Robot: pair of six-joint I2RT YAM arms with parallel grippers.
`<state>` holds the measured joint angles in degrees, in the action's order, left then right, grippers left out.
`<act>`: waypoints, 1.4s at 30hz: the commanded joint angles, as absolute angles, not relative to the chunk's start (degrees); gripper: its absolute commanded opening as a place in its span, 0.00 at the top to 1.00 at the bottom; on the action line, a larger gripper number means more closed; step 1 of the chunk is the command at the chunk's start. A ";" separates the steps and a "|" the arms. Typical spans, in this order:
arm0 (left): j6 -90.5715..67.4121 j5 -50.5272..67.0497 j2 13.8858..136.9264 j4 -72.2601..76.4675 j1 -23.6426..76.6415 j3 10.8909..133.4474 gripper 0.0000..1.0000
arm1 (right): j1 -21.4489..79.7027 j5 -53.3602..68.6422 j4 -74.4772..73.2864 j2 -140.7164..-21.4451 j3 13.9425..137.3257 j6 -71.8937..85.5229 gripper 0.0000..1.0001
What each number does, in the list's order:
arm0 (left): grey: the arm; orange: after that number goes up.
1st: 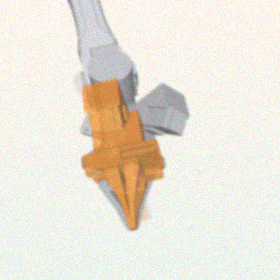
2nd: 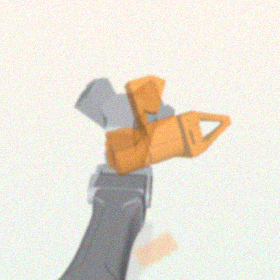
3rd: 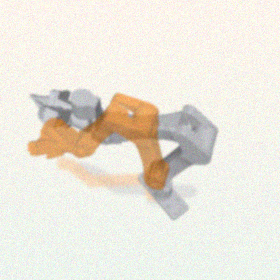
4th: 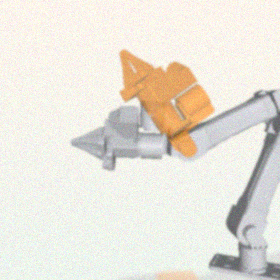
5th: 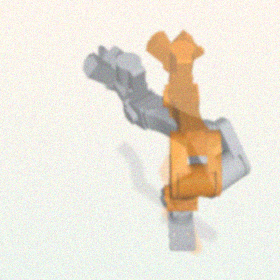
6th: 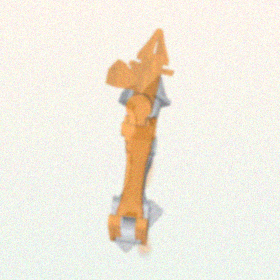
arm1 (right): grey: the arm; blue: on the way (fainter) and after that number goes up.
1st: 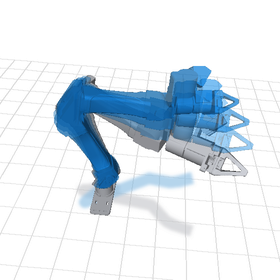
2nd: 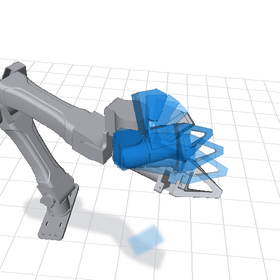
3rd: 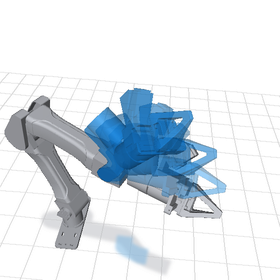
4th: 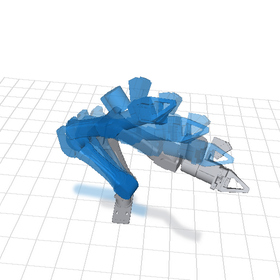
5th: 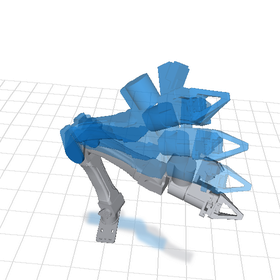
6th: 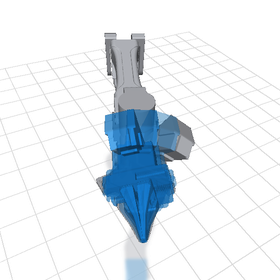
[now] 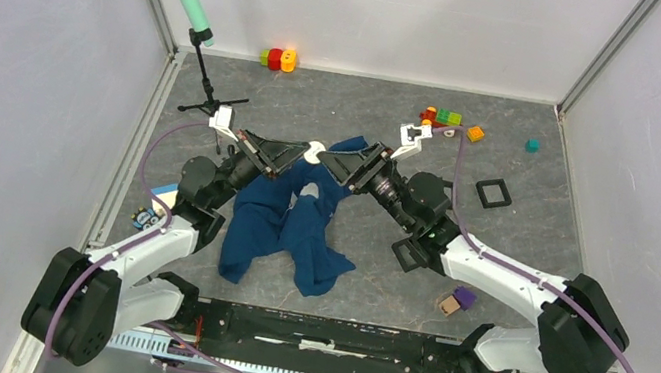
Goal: Remove the brooch from the garment
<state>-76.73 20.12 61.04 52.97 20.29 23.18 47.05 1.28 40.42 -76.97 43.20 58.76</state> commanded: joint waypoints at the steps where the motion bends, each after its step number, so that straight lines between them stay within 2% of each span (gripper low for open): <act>1: -78.15 21.45 61.27 56.42 20.98 23.38 0.98 | 47.64 -0.73 43.99 -77.81 46.14 59.61 0.44; 28: -77.93 20.79 60.32 55.95 22.11 23.64 0.98 | 48.61 -0.99 44.99 -81.94 47.54 59.10 0.75; 42: -74.19 20.86 57.33 47.15 22.07 25.72 0.98 | 48.79 -0.35 38.95 -81.31 49.45 53.65 0.83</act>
<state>-76.51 18.96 59.05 48.47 21.56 23.14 48.38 -0.23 41.52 -81.56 46.52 57.34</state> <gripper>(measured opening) 0.044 0.188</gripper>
